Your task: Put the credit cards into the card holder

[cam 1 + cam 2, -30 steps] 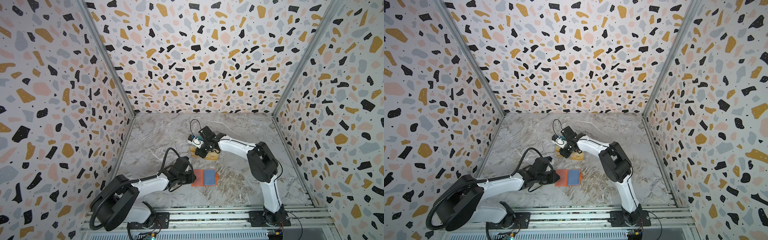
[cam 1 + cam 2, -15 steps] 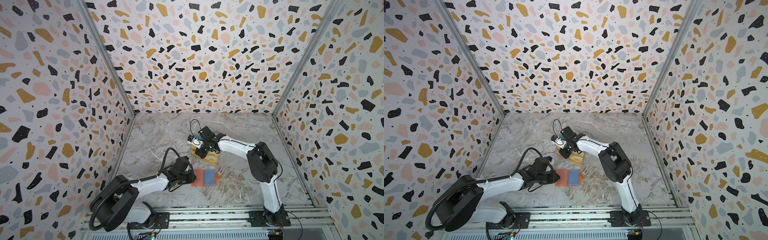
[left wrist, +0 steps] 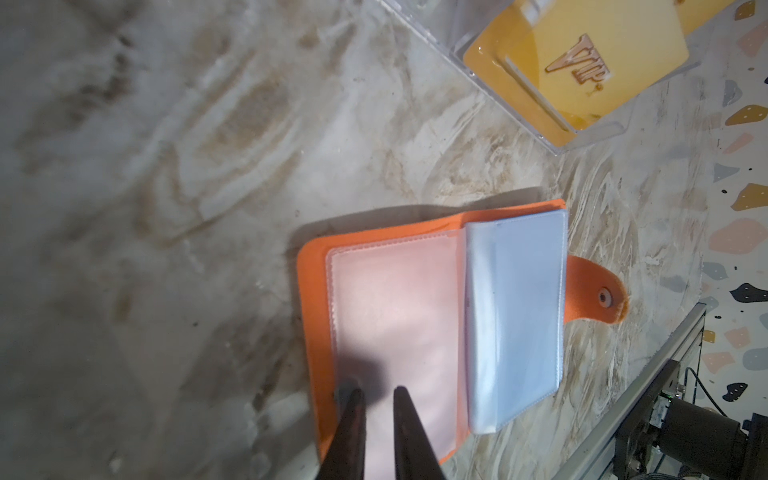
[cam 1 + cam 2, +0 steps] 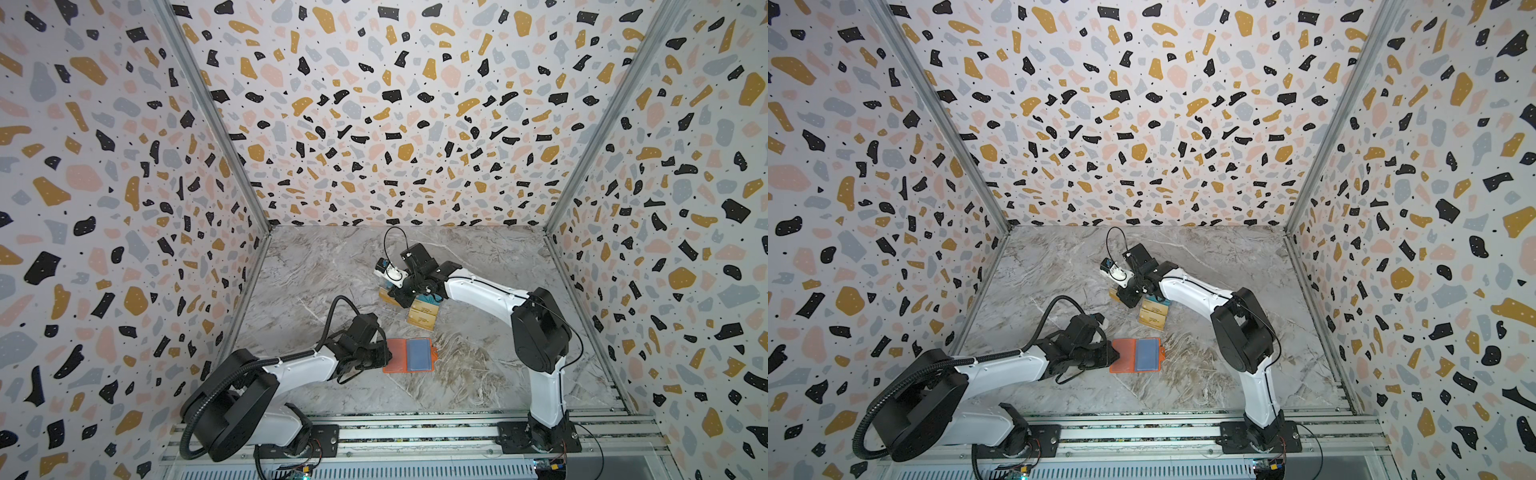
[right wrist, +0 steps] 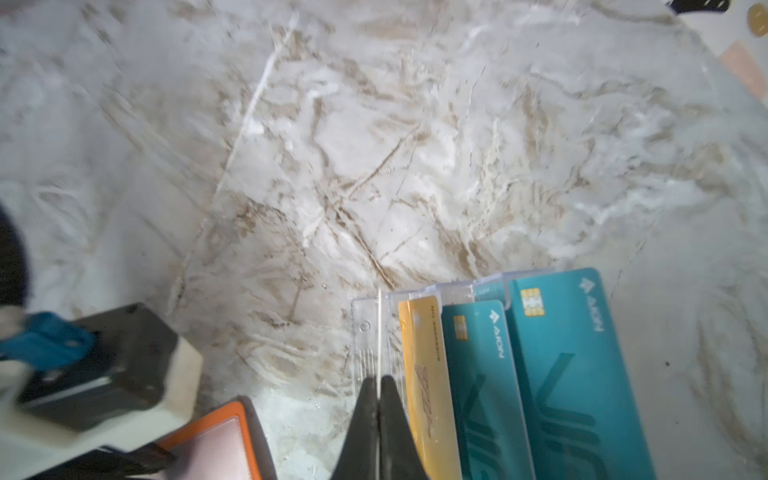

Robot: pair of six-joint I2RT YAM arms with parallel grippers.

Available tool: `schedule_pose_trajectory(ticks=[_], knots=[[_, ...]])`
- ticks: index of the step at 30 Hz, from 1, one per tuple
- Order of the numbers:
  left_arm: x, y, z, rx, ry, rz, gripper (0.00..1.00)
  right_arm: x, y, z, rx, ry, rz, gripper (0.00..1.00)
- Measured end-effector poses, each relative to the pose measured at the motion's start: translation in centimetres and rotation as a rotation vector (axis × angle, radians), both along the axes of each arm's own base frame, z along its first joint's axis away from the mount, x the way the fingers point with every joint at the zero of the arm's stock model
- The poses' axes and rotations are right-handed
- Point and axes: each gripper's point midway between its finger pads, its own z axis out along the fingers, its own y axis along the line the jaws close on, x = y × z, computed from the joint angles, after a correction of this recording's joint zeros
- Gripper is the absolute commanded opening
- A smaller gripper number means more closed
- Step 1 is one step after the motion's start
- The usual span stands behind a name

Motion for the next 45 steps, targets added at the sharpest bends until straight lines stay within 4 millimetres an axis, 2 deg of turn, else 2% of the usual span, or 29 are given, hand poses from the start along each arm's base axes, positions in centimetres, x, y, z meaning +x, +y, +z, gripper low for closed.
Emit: schedule_pose_trajectory(ticks=[4, 8, 11, 17, 19, 22, 28, 33, 45], knots=[[0.0, 0.0, 0.0, 0.002, 0.001, -0.001, 0.17, -0.5, -1.8, 2.6, 0.135, 0.073, -0.049, 0.0], [0.0, 0.0, -0.1, 0.003, 0.002, -0.001, 0.17, -2.1, -4.9, 2.9, 0.27, 0.238, -0.14, 0.0], [-0.1, 0.1, -0.1, 0.005, 0.004, 0.0, 0.17, -4.9, -5.9, 1.5, 0.344, 0.391, -0.187, 0.0], [-0.2, 0.1, -0.2, 0.009, 0.008, -0.002, 0.17, -12.2, -7.8, -3.4, 0.44, 0.755, -0.321, 0.0], [-0.2, 0.1, -0.2, 0.009, 0.009, -0.002, 0.17, -13.8, -8.5, -4.7, 0.447, 0.835, -0.382, 0.0], [-0.2, 0.1, -0.2, 0.01, 0.009, -0.002, 0.17, -15.3, -9.2, -5.2, 0.486, 0.907, -0.449, 0.0], [-0.2, 0.1, -0.2, 0.009, 0.009, -0.002, 0.17, -15.3, -9.2, -5.3, 0.559, 0.988, -0.513, 0.0], [-0.2, 0.1, -0.2, 0.009, 0.009, -0.002, 0.17, -15.0, -9.0, -6.9, 0.554, 1.045, -0.557, 0.0], [-0.2, 0.1, -0.1, 0.007, 0.008, -0.002, 0.17, -14.5, -9.5, -8.5, 0.499, 1.007, -0.606, 0.0]])
